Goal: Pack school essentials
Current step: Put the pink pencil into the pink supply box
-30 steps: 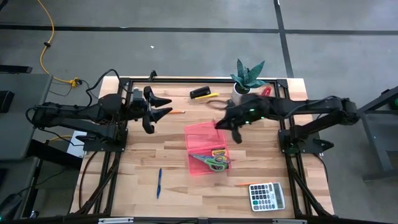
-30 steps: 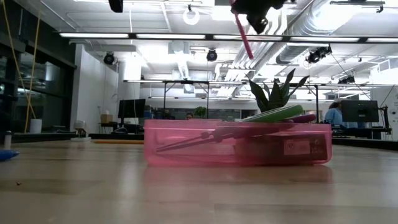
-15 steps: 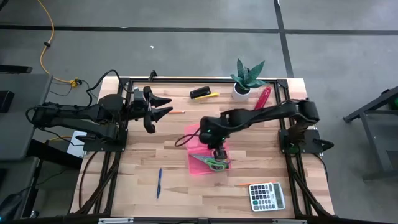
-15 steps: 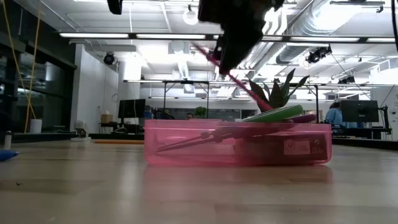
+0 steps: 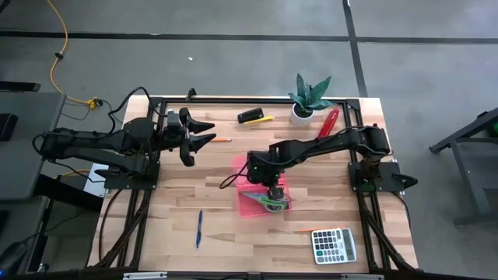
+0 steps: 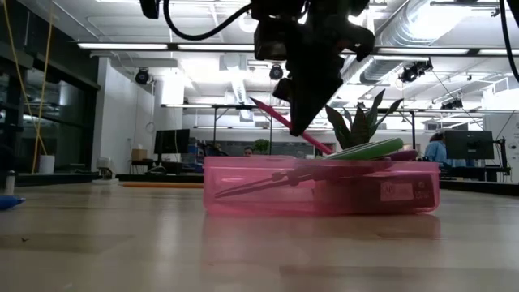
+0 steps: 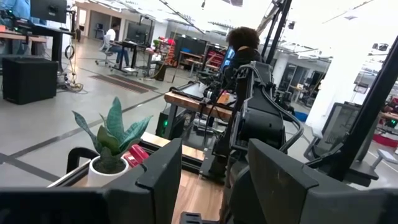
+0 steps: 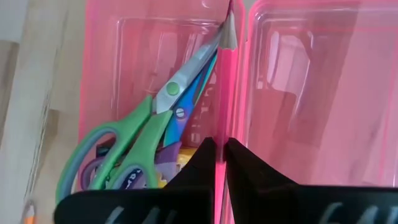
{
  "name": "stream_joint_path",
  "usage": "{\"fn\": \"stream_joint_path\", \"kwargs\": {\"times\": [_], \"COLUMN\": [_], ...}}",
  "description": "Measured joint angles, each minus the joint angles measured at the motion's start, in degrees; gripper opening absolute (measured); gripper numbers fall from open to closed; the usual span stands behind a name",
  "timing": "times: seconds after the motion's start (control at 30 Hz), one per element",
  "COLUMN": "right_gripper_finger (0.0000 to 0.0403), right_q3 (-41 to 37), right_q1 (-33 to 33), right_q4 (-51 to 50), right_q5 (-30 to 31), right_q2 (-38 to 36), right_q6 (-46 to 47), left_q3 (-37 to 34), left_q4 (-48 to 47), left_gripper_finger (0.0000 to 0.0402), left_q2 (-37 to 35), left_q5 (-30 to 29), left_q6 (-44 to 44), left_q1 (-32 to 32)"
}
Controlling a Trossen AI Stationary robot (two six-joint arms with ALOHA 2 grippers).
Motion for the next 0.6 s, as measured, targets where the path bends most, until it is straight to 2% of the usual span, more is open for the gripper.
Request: {"fn": "stream_joint_path", "kwargs": {"times": [0.2, 0.4, 0.6], "right_gripper_finger": [0.0, 0.0001, 0.0024], "right_q3": [0.0, 0.0, 0.0], "right_q1": [0.0, -0.8, -0.9], "right_q4": [0.1, -0.3, -0.5], "right_q5": [0.5, 1.5, 1.7], "right_q2": [0.0, 0.0, 0.0], "right_q6": [-2.6, 0.2, 0.2], "left_q3": [0.0, 0.0, 0.0], "left_q4": [0.0, 0.0, 0.0], "left_gripper_finger": [0.0172, 0.0172, 0.0172], "left_q2": [0.0, 0.0, 0.0], "left_q5": [0.0, 0.0, 0.0], "left_q6": [-0.1, -0.1, -0.1], "left_q1": [0.0, 0.0, 0.0]}}
